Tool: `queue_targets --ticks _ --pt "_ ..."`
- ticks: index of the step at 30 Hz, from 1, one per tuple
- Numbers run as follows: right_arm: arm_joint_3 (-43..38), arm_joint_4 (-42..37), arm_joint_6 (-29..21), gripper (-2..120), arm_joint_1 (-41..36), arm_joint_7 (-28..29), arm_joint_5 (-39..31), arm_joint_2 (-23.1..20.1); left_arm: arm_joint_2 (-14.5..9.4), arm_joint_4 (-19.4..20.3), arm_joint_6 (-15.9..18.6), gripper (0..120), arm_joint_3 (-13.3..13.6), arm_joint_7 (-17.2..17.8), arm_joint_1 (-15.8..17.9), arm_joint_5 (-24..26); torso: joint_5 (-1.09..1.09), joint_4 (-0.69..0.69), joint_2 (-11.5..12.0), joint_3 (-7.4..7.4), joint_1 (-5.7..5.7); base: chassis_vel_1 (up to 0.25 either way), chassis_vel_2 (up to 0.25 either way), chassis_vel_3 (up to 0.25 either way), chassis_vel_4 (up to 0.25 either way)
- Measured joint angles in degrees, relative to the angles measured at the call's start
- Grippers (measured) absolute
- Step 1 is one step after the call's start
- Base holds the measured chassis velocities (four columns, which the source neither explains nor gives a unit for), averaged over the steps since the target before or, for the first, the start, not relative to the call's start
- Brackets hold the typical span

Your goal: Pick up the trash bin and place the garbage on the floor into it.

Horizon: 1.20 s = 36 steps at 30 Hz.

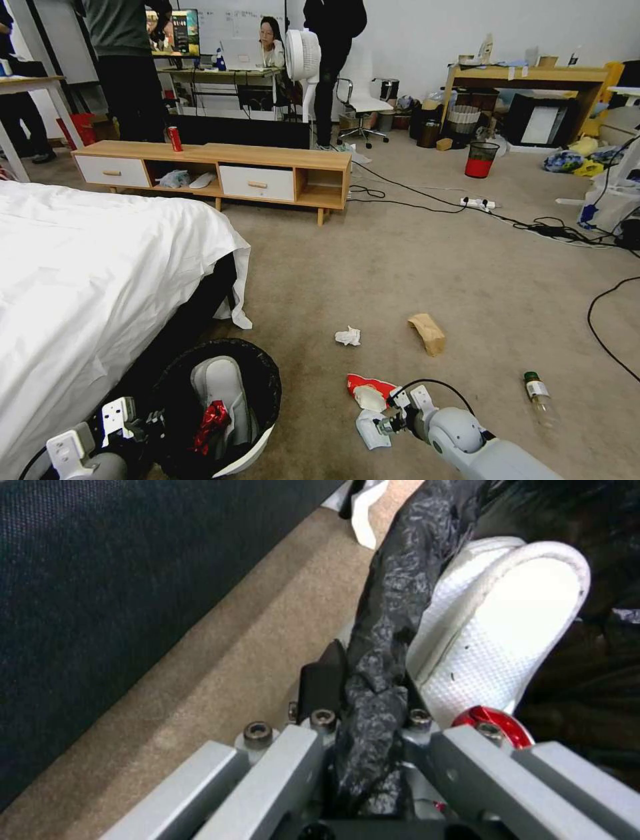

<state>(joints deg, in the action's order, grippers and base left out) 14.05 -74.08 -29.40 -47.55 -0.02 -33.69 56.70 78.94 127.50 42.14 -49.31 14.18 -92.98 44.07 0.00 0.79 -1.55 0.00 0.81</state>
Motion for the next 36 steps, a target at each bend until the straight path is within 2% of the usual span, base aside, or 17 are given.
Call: queue_targets --ticks 10,16,28,32,36 --pt "2.9 4.9 2.1 100 2.0 0.0 0.3 3.4 -0.5 0.0 0.0 2 0.0 0.0 0.0 0.2 0.00 0.00 0.0 0.00 0.00 0.000 0.000 0.000 0.000" --pt "5.1 9.8 4.7 100 4.3 -0.3 0.4 7.4 -0.5 -0.3 0.0 2 0.0 0.0 0.0 0.2 0.00 0.00 0.0 0.00 0.00 0.000 0.000 0.000 0.000" --pt "5.0 15.1 6.3 99 4.6 -0.8 1.9 11.8 -0.8 -0.9 0.0 2 0.1 -0.1 0.3 0.2 0.00 0.00 0.0 0.00 0.00 0.000 0.000 0.000 0.000" --pt "4.6 15.6 6.7 92 3.8 -0.8 2.4 11.7 -0.8 -1.0 0.0 2 0.1 -0.1 0.3 0.3 0.01 0.00 0.0 0.00 0.00 0.000 0.000 0.000 0.000" --pt "3.8 15.2 6.7 92 2.6 -0.8 2.5 10.3 -0.8 -1.3 0.0 2 0.2 -0.1 0.4 0.3 0.00 0.01 0.0 0.00 0.00 0.000 0.000 0.000 0.000"
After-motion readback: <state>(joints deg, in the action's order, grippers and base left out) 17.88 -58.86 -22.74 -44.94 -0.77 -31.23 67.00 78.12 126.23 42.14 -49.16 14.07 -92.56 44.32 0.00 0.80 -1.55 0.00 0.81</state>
